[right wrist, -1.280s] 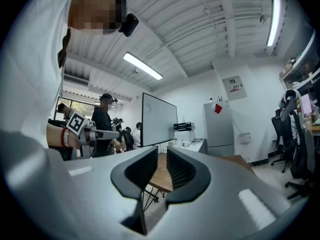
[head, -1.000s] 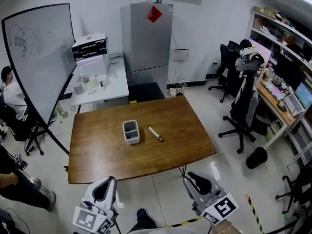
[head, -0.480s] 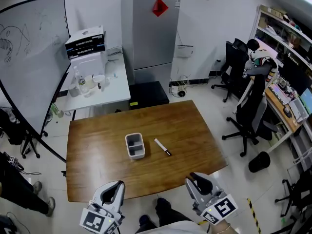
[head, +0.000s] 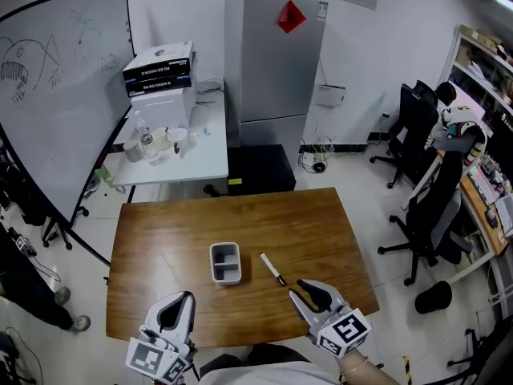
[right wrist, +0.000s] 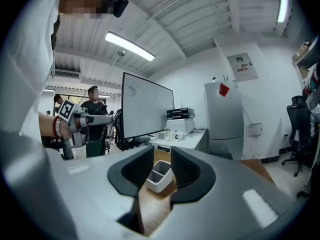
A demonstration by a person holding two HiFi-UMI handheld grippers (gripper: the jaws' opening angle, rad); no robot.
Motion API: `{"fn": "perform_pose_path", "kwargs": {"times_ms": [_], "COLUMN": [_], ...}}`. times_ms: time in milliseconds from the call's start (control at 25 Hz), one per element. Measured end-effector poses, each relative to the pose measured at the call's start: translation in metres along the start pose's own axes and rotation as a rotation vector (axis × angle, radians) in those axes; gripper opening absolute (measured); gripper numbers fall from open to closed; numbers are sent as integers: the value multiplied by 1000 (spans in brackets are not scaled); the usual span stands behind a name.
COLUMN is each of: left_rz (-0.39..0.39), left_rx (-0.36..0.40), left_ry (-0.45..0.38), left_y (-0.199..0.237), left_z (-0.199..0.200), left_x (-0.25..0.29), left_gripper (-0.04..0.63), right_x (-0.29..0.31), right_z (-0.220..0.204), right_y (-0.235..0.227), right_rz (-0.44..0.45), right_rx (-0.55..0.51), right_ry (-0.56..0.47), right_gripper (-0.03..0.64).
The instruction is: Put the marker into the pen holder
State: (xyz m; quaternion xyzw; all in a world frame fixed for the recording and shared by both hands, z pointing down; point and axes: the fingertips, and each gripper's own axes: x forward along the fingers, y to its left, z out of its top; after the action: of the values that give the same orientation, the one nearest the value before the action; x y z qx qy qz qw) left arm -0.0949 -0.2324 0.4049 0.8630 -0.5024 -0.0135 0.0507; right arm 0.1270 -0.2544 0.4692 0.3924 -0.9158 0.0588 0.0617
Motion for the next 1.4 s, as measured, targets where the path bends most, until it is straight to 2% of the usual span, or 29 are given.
{"fn": "perform_pose_path", "kwargs": {"times_ms": [120, 200, 320, 400, 560, 640, 920, 1160, 1320, 1400], "left_rz": [7, 4, -41, -67, -78, -73, -14, -38, -64, -63], "left_rx": [-17, -1, 64, 76, 12, -21, -49, -71, -60, -52], "left_ry": [35, 26, 15, 36, 77, 68, 79, 88, 94, 93], "left_y": [10, 20, 33, 40, 47, 49, 68, 71, 69, 70], "left_z": [-12, -14, -30, -49, -69, -69, -80, -87, -85, -82], "left_x": [0, 4, 11, 14, 8, 6, -8, 4, 11, 11], "left_gripper": [0, 0, 0, 0, 2, 2, 2, 3, 3, 3], "right_x": [15, 30, 54, 63, 76, 82, 92, 100, 99, 98], "right_z": [-28, -53, -107, -143, -198, -211, -241, -256, -259, -257], "right_y": [-10, -21, -35, -44, -53, -59, -70, -70, -73, -72], "right_rz": [7, 5, -5, -30, -60, -60, -82, -81, -100, -106], "right_rx": [2, 1, 23, 23, 0, -13, 13, 25, 15, -4], "right_ry": [51, 107, 254, 343, 518, 578, 693, 732, 725, 726], "right_gripper": [84, 95, 128, 141, 144, 144, 143, 138, 110, 72]}}
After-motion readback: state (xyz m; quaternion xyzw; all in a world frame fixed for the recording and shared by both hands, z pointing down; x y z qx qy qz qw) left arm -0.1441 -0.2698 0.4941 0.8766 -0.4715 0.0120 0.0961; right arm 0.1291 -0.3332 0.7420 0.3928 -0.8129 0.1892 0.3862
